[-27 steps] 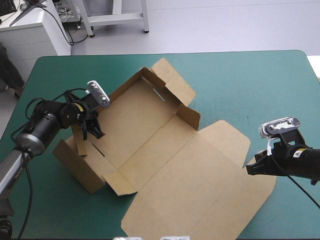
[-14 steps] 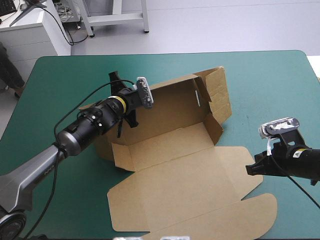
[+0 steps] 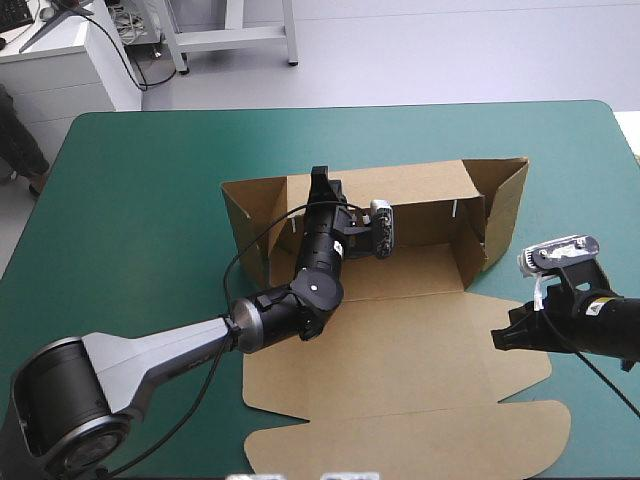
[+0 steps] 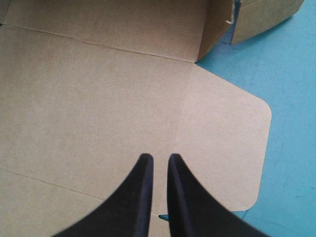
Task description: Fold the box
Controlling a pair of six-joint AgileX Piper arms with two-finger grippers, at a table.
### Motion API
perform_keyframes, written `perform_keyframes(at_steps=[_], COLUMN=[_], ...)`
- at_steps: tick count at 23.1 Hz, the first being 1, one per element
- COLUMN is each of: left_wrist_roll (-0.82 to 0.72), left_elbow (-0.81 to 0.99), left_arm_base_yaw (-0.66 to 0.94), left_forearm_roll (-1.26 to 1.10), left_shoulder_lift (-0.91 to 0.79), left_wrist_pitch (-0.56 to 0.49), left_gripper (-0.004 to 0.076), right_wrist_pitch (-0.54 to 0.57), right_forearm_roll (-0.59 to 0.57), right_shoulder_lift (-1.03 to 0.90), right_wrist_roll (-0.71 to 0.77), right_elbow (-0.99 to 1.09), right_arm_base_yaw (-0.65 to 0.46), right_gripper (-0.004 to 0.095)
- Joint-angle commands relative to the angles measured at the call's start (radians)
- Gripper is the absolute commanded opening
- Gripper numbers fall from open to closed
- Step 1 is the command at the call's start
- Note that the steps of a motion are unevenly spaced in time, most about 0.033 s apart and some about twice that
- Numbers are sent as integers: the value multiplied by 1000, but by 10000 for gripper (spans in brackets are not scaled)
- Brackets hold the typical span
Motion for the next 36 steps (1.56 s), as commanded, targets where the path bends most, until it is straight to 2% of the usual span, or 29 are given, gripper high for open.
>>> perform_keyframes(at_steps=[1, 10, 13, 15, 20, 21, 22, 25, 27, 28, 31, 33, 36], left_wrist_roll=[-34, -34, -34, -34, -34, -34, -31, -18, -8, 0, 34, 34, 34], left_elbow=[-34, -34, -34, -34, -34, -34, -34, -34, -30, -29, -25, -25, -25], left_arm_base_yaw=[-10, -13, -21, -23, -29, -29, -29, -29, -29, -32, -69, -91, -109], left_forearm_roll=[46, 46, 46, 46, 46, 46, 46, 46, 46, 46, 46, 46, 46], left_shoulder_lift=[-22, -20, -20, -20, -20, -20, -20, -20, -20, -20, -20, -20, -20], left_wrist_pitch=[43, 42, 39, 39, 39, 39, 39, 41, 41, 48, 46, 42, 42], left_gripper=[-8, -8, -8, -8, -8, -8, -8, -8, -8, -8, -8, -8, -8], right_wrist_pitch=[-34, -68, -68, -64, -12, 0, 0, -7, -65, -138, -230, -244, -235], right_forearm_roll=[26, 26, 26, 26, 31, 59, 95, 154, 154, 147, 42, -67, -165], right_shoulder_lift=[-7, -7, -7, -7, -7, -7, -7, -7, -7, -7, 3, 36, 128], right_wrist_roll=[-2, -2, 34, 58, 49, 49, 49, 30, 18, 63, 149, 228, 280], right_elbow=[-26, -26, -26, -26, -26, -26, -26, -26, -26, -33, -121, -202, -311], right_arm_base_yaw=[-8, -8, -8, -6, -6, -6, -6, -6, -6, -6, -6, -6, -6], right_gripper=[89, 90, 128, 209, 557, 679, 723, 724, 713, 703, 667, 642, 588])
